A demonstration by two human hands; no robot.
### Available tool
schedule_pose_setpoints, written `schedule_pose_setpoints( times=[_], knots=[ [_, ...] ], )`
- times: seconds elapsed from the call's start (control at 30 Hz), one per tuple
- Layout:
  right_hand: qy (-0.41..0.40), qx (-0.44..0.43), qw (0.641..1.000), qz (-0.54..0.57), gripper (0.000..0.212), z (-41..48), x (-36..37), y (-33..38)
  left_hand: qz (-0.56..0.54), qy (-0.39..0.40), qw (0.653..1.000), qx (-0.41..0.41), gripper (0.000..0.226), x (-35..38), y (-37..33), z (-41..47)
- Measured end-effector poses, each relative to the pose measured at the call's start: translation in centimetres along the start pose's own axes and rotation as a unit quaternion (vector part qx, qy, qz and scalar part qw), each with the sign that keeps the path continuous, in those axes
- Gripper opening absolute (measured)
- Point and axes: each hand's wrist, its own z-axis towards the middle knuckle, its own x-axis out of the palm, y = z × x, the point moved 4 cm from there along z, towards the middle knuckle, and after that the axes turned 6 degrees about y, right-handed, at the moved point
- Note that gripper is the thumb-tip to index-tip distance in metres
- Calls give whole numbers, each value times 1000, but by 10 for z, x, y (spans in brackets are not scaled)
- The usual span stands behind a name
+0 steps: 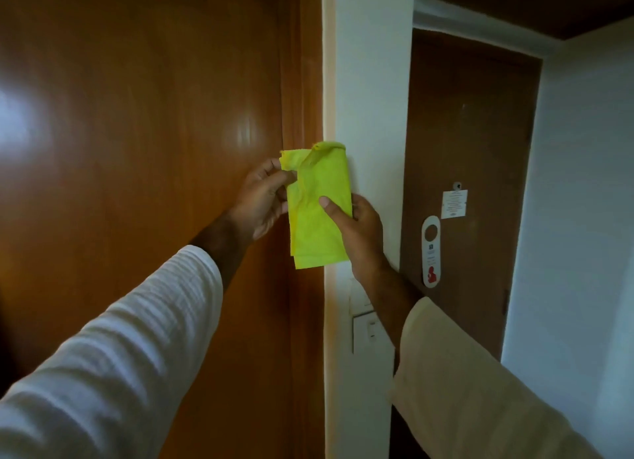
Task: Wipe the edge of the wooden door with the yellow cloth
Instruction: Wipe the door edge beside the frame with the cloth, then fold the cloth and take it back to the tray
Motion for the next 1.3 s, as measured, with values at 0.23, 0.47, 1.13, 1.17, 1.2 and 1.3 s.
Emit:
schedule_pose_setpoints(
  times=[0.23,0.47,1.13,1.17,1.2,1.3],
  knots=[
    [-12,63,998,-14,48,-17,-71,-16,16,50,996,-77,40,75,36,-6],
    [61,171,983,-10,52,-53,-166,-65,156,28,985,-73,46,146,98,5],
    [-181,550,814,44,28,-420,-449,-356,164,202,852,-455,55,327,546,-201],
    [-184,564,804,35,20,-446,-451,-374,180,218,837,-468,54,331,572,-221],
    [-199,582,787,34,19,-482,-456,-393,192,236,819,-487,54,339,607,-250],
    [-212,633,743,41,31,-567,-457,-444,227,270,776,-522,53,342,679,-319]
  ],
)
